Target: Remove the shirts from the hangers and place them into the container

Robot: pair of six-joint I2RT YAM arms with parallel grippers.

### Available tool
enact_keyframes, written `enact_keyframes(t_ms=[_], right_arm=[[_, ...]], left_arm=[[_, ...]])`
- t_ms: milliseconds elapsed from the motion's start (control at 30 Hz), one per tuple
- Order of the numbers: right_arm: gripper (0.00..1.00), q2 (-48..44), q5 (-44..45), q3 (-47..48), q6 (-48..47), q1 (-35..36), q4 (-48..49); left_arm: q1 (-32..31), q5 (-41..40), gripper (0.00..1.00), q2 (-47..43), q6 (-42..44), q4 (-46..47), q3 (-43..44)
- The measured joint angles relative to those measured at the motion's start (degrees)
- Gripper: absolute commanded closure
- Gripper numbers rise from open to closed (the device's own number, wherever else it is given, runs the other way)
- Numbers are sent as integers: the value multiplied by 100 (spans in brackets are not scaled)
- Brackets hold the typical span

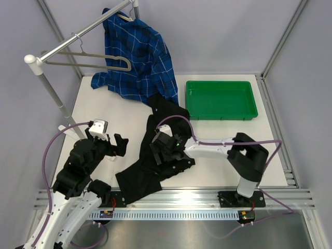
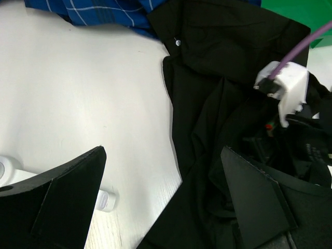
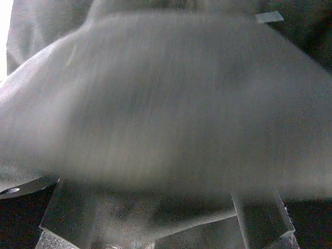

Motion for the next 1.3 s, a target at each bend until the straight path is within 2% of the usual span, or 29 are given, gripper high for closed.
enact_keyframes(t_ms=[67, 167, 200, 233, 300, 333, 433, 467, 733, 933, 1100, 1300], right_arm=[[1, 332, -52, 221, 26, -4, -50], [16, 603, -133, 531, 55, -17, -181], [24, 669, -149, 616, 61, -24, -199], [40, 739, -164, 699, 68, -31, -216], [51, 820, -201, 798, 103, -59, -251], [66, 837, -229, 822, 122, -76, -264], [87, 844, -291, 835, 225, -125, -291], [98, 844, -291, 835, 245, -127, -295], [100, 507, -249, 656, 273, -129, -496], [100, -1165, 227, 538, 127, -129, -1239], [100, -2354, 1102, 1362, -127, -138, -1906], [100, -2903, 1971, 2258, -577, -551, -2516]], left_arm=[[0, -26, 1, -15, -4, 61, -92], [0, -85, 1, -22, -11, 168, -116], [0, -107, 1, -39, -13, 227, -129], [0, -133, 1, -59, -15, 251, -138], [0, -186, 1, -116, -17, 273, -160], [0, -208, 1, -149, -17, 278, -177], [0, -243, 1, -212, -20, 289, -192], [0, -254, 1, -223, -20, 304, -192], [0, -258, 1, -223, -55, 321, -192], [0, -267, 1, -216, -61, 356, -195], [0, -315, 1, -192, -61, 356, -195], [0, -341, 1, -192, -63, 356, -195]])
